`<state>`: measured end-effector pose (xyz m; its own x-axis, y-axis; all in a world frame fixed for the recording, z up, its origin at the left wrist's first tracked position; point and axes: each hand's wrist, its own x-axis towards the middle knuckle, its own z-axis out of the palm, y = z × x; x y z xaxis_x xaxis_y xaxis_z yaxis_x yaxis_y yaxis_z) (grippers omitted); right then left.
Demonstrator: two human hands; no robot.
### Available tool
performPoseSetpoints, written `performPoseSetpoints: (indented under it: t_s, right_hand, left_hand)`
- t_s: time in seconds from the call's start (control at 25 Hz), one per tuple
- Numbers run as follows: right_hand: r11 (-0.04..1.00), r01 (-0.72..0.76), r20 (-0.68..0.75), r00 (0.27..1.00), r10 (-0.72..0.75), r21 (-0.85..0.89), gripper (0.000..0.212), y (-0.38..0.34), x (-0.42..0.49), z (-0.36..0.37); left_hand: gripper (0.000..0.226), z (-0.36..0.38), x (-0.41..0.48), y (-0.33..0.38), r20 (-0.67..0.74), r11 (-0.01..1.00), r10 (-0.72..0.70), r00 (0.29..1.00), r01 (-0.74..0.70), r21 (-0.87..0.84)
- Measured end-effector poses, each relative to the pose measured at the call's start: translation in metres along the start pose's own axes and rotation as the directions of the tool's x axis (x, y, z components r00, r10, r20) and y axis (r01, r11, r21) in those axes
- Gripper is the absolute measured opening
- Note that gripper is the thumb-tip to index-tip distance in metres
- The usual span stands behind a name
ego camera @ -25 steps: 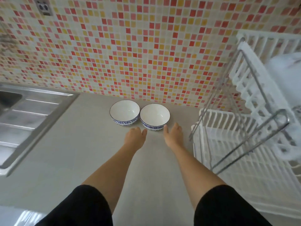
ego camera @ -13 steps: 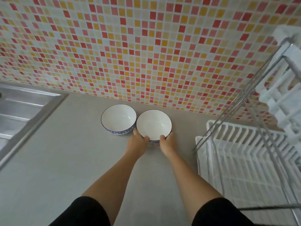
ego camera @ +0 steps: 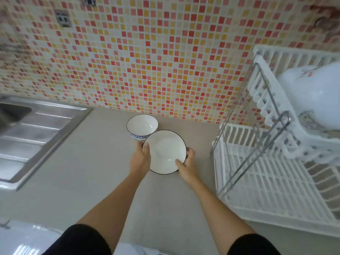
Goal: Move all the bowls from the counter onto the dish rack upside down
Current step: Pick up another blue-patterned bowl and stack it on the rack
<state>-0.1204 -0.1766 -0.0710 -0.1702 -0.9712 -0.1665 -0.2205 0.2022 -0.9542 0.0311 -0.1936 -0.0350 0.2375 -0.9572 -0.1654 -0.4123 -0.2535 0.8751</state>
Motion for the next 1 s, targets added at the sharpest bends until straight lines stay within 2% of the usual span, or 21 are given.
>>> performPoseSetpoints:
  t_s: [0.12,0.2,0.36,0.44,0.56,0.64,0.76,0.84,0.88,1.0]
  right_hand:
    - [0.993,0.048,-0.064,0.997,-0.041,0.111,0.045,-0.02,-0.054,0.006]
    - [0.969,0.074,-0.108,0.993,-0.05,0.237,0.049,-0.034,-0.084,0.01]
    - [0.889,0.291,-0.203,0.952,-0.23,0.354,0.027,-0.078,-0.125,0.0]
    - [0.823,0.434,-0.237,0.899,-0.368,0.366,0.03,-0.114,-0.145,-0.017]
    - [0.704,0.626,-0.292,0.779,-0.555,0.334,0.054,-0.172,-0.174,-0.048]
    - [0.616,0.729,-0.284,0.684,-0.672,0.297,0.064,-0.208,-0.192,-0.078]
    - [0.501,0.837,-0.244,0.544,-0.802,0.219,0.07,-0.241,-0.207,-0.141]
    - [0.485,0.86,-0.194,0.509,-0.839,0.158,0.08,-0.252,-0.209,-0.193]
    - [0.494,0.858,-0.16,0.512,-0.844,0.14,0.079,-0.254,-0.208,-0.219]
    - [0.538,0.841,-0.105,0.54,-0.835,0.048,0.075,-0.248,-0.201,-0.299]
  left_hand:
    - [0.04,-0.028,-0.048,0.01,-0.031,0.989,-0.02,0.999,0.016,-0.144]
    - [0.041,-0.044,-0.08,0.021,-0.075,0.97,0.021,0.997,-0.039,-0.24]
    - [0.034,-0.074,-0.124,0.063,-0.186,0.891,0.159,0.97,-0.222,-0.396]
    - [0.038,-0.088,-0.144,0.093,-0.195,0.803,0.231,0.953,-0.3,-0.514]
    - [0.035,-0.105,-0.171,0.136,-0.235,0.601,0.34,0.911,-0.402,-0.691]
    - [0.04,-0.11,-0.191,0.17,-0.274,0.526,0.45,0.85,-0.5,-0.688]
    - [0.045,-0.1,-0.219,0.217,-0.291,0.444,0.632,0.718,-0.643,-0.623]
    - [0.045,-0.08,-0.234,0.244,-0.249,0.404,0.732,0.634,-0.698,-0.591]
    - [0.047,-0.069,-0.242,0.26,-0.228,0.397,0.76,0.608,-0.713,-0.578]
    - [0.065,-0.023,-0.251,0.304,-0.113,0.401,0.794,0.597,-0.654,-0.642]
